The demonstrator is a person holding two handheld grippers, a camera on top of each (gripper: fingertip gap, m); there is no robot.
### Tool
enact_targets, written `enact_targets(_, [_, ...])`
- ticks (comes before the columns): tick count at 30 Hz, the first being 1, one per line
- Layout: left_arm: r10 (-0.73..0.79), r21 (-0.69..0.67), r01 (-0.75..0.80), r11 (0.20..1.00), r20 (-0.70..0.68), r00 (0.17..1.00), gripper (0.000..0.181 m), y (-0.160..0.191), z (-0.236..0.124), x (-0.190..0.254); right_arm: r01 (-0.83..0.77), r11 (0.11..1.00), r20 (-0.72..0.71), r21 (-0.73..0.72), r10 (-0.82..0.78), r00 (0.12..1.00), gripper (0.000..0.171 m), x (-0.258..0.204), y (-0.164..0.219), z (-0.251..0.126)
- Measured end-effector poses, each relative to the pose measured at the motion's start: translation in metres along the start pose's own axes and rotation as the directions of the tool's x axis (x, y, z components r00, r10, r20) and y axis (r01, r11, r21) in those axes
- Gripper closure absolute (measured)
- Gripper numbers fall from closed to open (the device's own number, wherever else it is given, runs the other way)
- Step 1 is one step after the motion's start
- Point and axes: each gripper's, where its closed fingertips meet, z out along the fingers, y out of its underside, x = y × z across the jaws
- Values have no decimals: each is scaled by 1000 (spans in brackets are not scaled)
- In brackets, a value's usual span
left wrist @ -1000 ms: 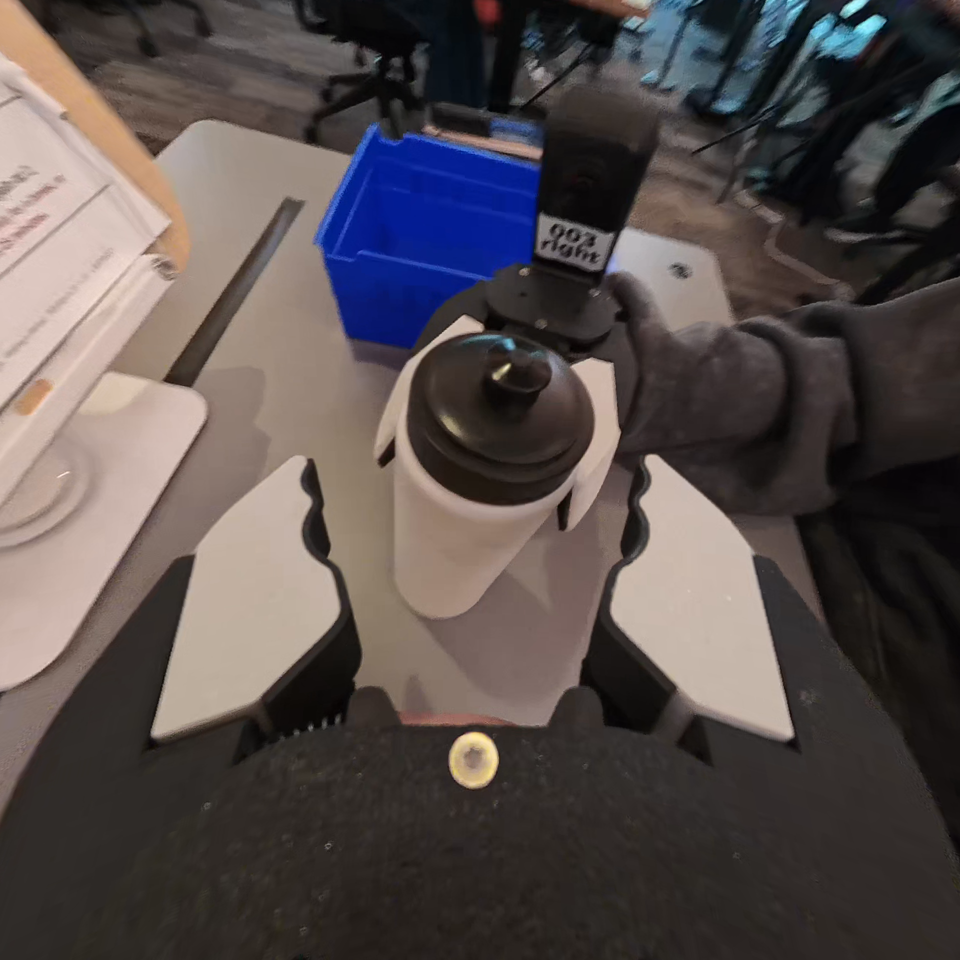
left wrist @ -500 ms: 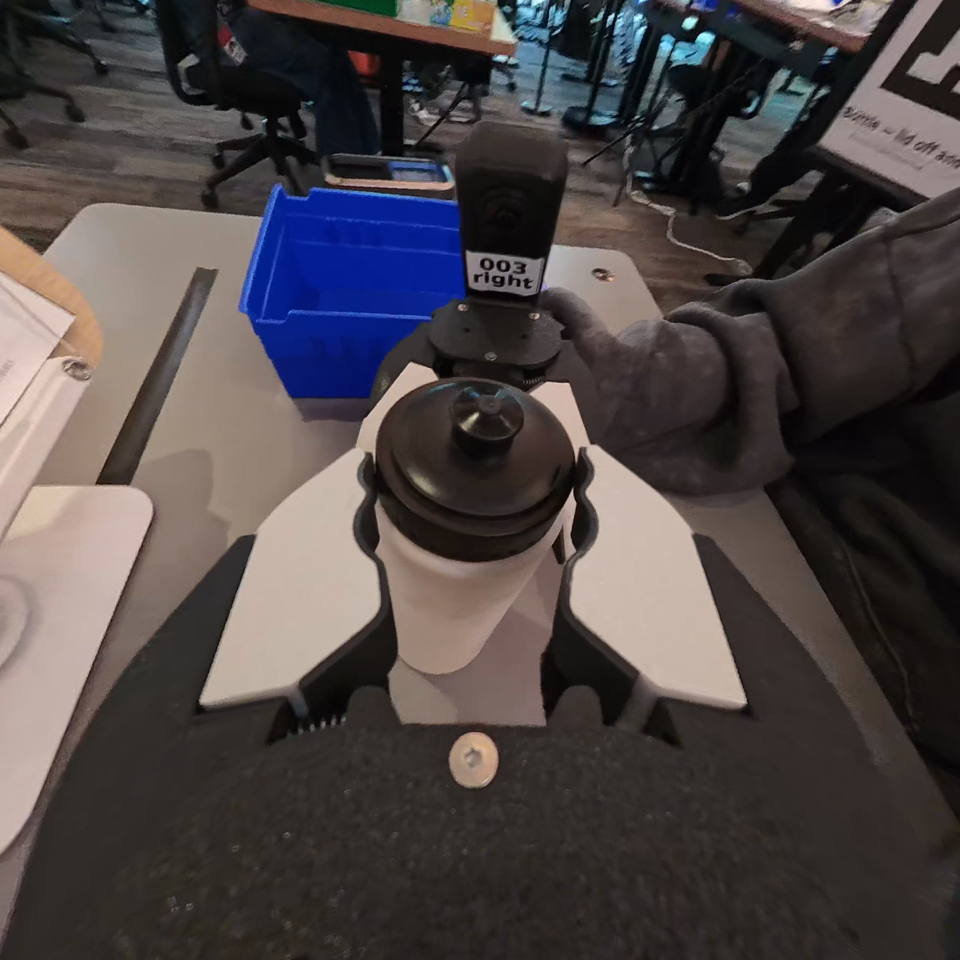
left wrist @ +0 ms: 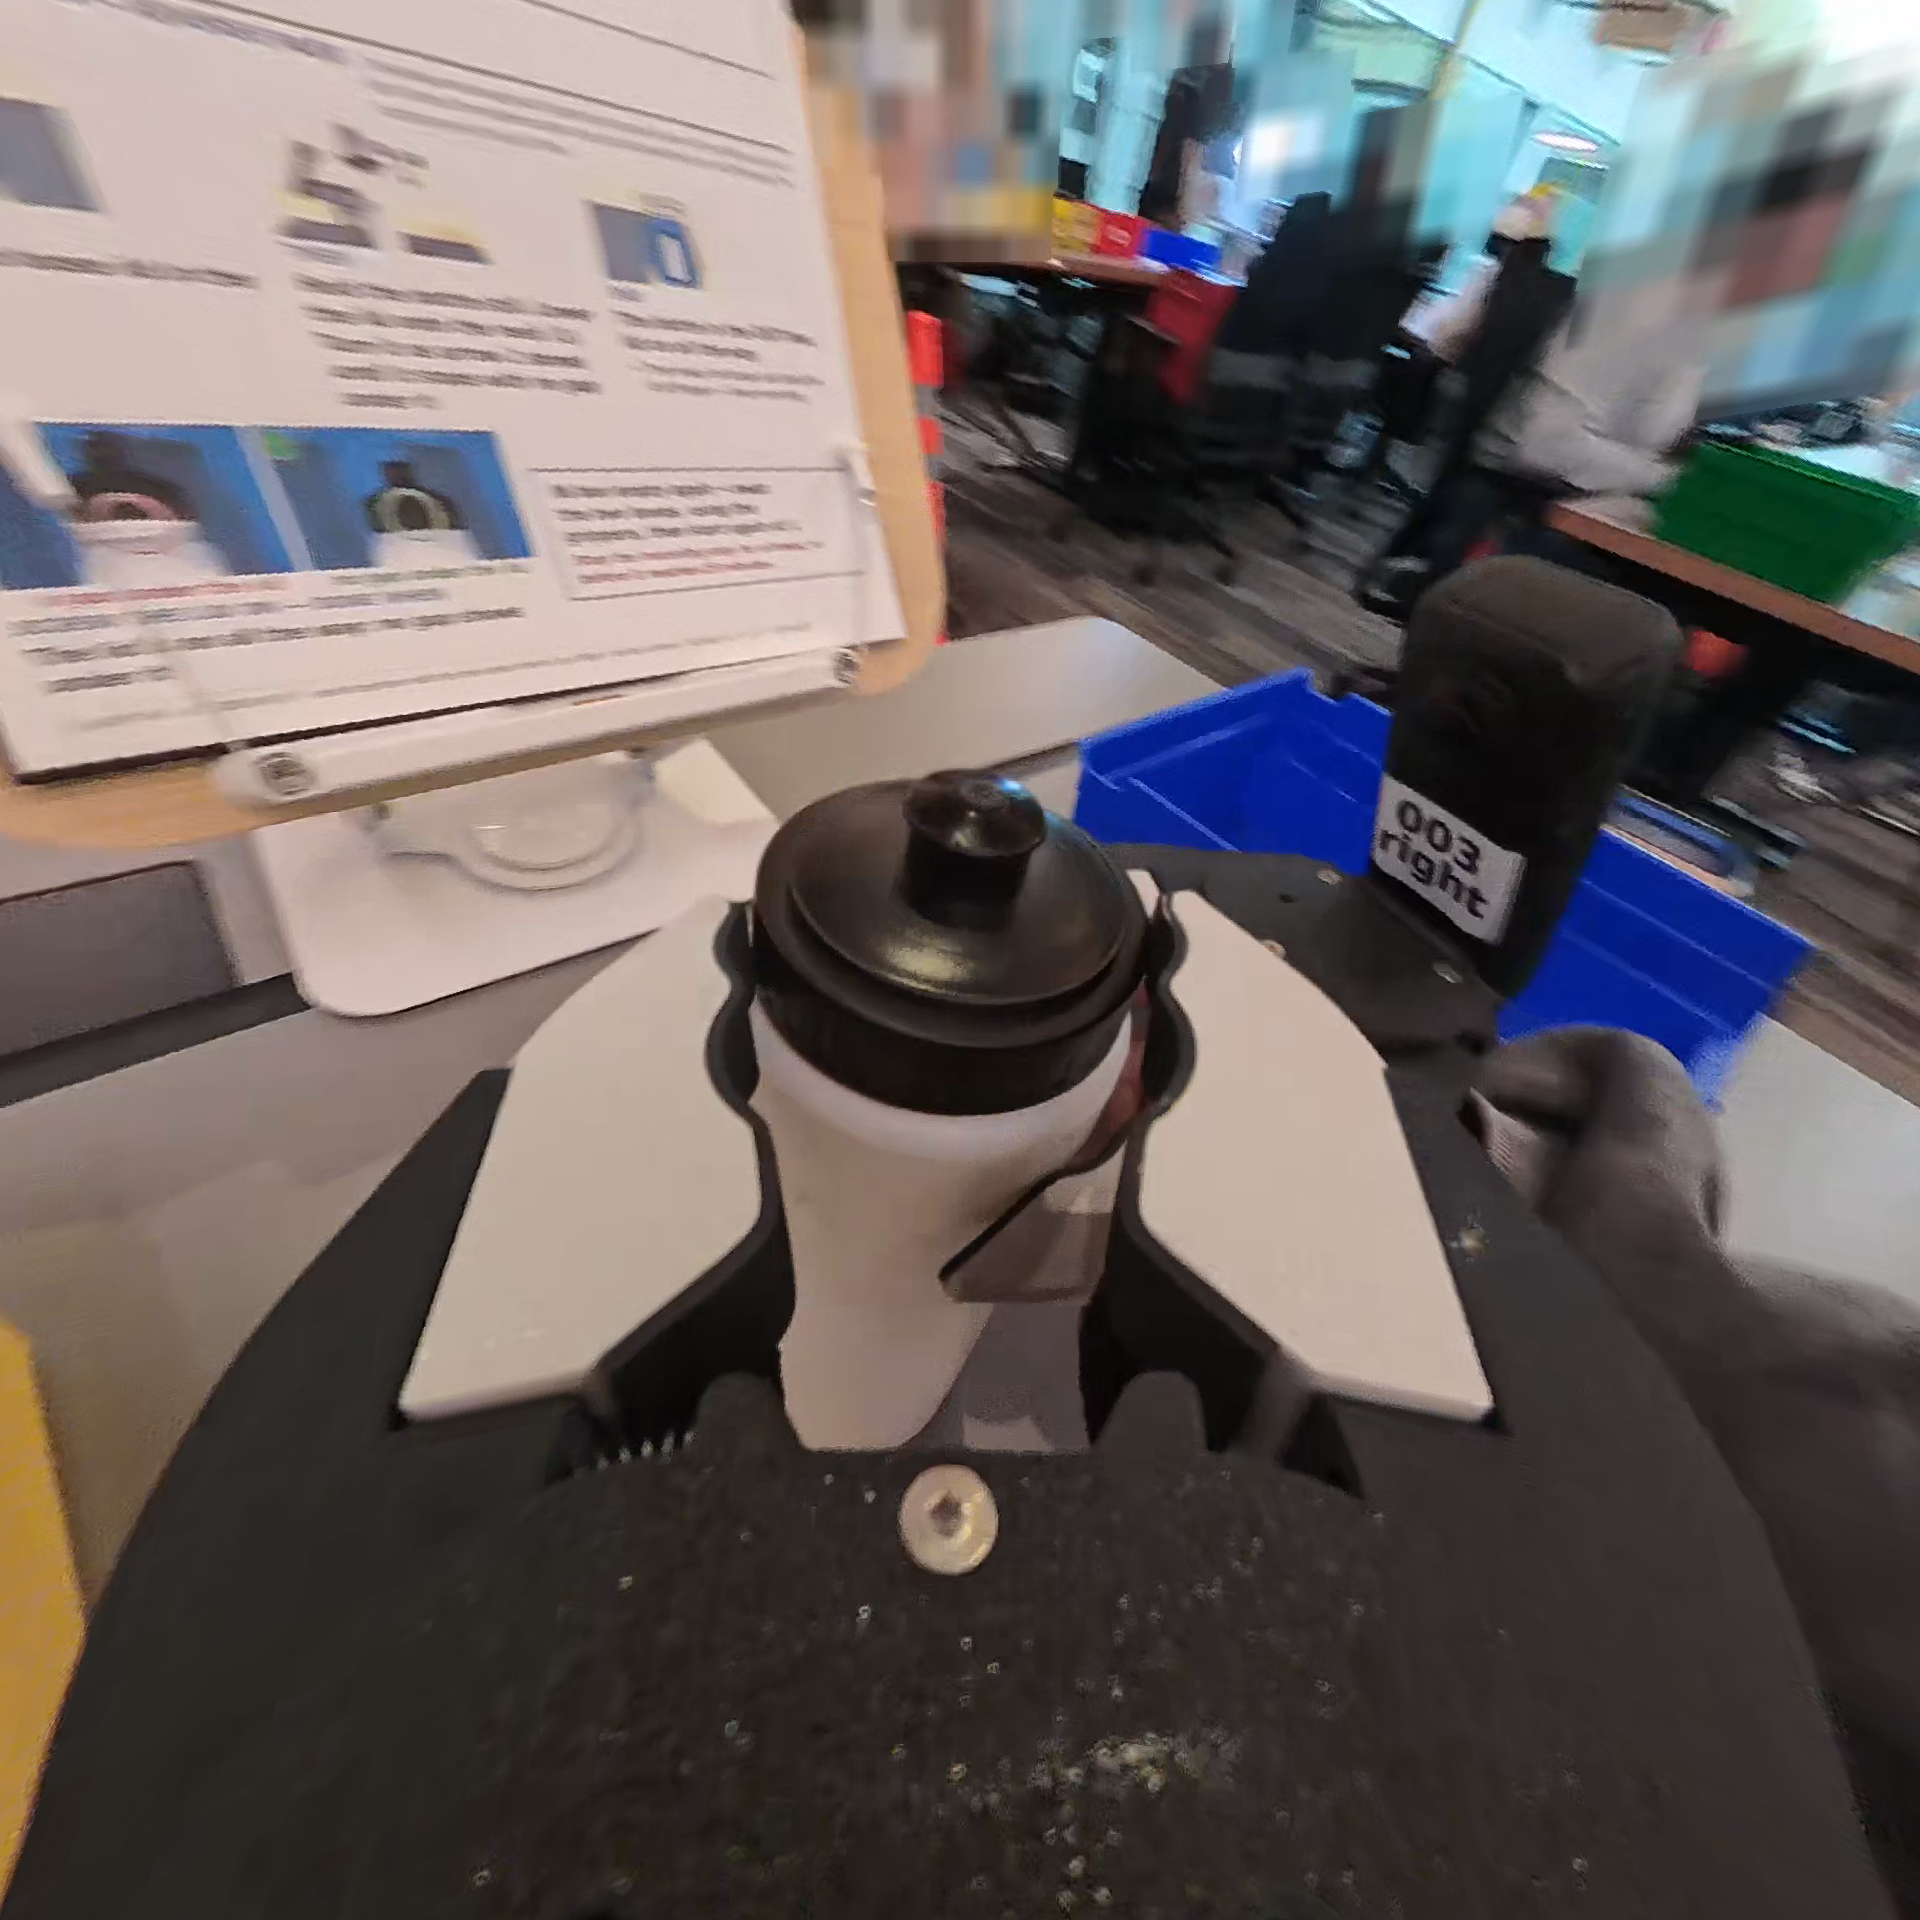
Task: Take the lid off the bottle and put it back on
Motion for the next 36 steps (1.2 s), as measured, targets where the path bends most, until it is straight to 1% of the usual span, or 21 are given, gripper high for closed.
enact_targets(3, [-20, 29, 16, 999, 138, 990, 109, -1, 0, -1, -1, 1000, 7, 1, 1, 1000, 86, 0, 0, 0])
enact_targets(5, [-22, 37, 16, 999, 172, 985, 109, -1, 0, -1, -4, 1000, 7, 7, 4, 1000, 86, 0, 0, -1])
enact_targets(7, [-8, 12, 6, 1000, 162, 987, 110, 0, 0, -1, -5, 1000, 6, 9, 5, 1000, 86, 0, 0, -1])
enact_targets(9, [68, -59, -63, 996, 82, 994, 111, 2, -3, 0, -7, 1000, 3, 6, 7, 1000, 86, 0, 0, 0])
enact_targets(10, [108, -76, -108, 991, 5, 994, 109, 0, -7, 3, -7, 1000, 4, 5, 7, 1000, 86, 0, 0, 0])
enact_targets(12, [181, -98, -203, 974, -196, 964, 96, -7, -19, 12, -8, 1000, 5, 2, 8, 1000, 86, 0, 0, -1])
enact_targets(14, [253, -126, -313, 942, -348, 903, 92, -13, -31, 9, -12, 1000, 5, -2, 12, 1000, 86, 1, 0, -2])
enact_targets(15, [270, -132, -357, 925, -433, 860, 85, -14, -36, 8, -12, 1000, 5, -5, 12, 1000, 86, 1, 0, -2])
enact_targets(16, [268, -152, -396, 906, -518, 812, 86, -13, -39, 5, -11, 1000, 4, -7, 11, 1000, 86, 1, 0, -2])
enact_targets(17, [234, -186, -423, 887, -609, 758, 86, -10, -43, 5, -10, 1000, 3, -10, 10, 1000, 86, 1, 0, -1])
enact_targets(18, [174, -222, -440, 870, -697, 695, 78, -5, -48, 7, -10, 1000, 2, -12, 10, 1000, 86, 0, 0, -1])
enact_targets(19, [122, -247, -457, 855, -760, 639, 73, -2, -49, 8, -9, 1000, 1, -13, 9, 1000, 86, 0, 0, 0])
enact_targets(20, [95, -255, -474, 843, -797, 597, 75, -1, -46, 7, -7, 1000, 2, -13, 7, 1000, 86, 0, 0, 0])
enact_targets(23, [56, -249, -511, 822, -859, 509, 73, 0, -27, 5, -9, 1000, 8, -11, 9, 1000, 86, 0, 0, 1])
enact_targets(25, [-7, -251, -524, 814, -906, 423, 75, 2, -23, 10, -11, 1000, 11, -8, 11, 1000, 86, 0, 0, 1])
enact_targets(28, [-18, -216, -592, 777, -947, 322, 79, 9, -14, 10, -10, 1000, 8, -11, 10, 1000, 86, 0, 0, 1])
enact_targets(29, [-15, -201, -601, 773, -954, 300, 82, 9, -11, 10, -9, 1000, 7, -13, 9, 1000, 86, -1, 0, 1])
enact_targets(30, [-9, -182, -607, 774, -961, 276, 91, 9, -8, 11, -9, 1000, 7, -15, 9, 1000, 86, -1, 0, 1])
enact_targets(32, [-19, -133, -618, 775, -982, 187, 107, 9, -12, 16, -11, 1000, 8, -15, 11, 1000, 86, 0, 0, 2])
enact_targets(34, [19, -85, -623, 777, -987, 158, 109, 8, -10, 17, -13, 1000, 11, -10, 13, 1000, 86, 0, 0, 1])
enact_targets(36, [56, -56, -616, 786, -985, 161, 110, 7, -8, 18, -15, 1000, 11, -9, 15, 1000, 86, 2, 0, 1])
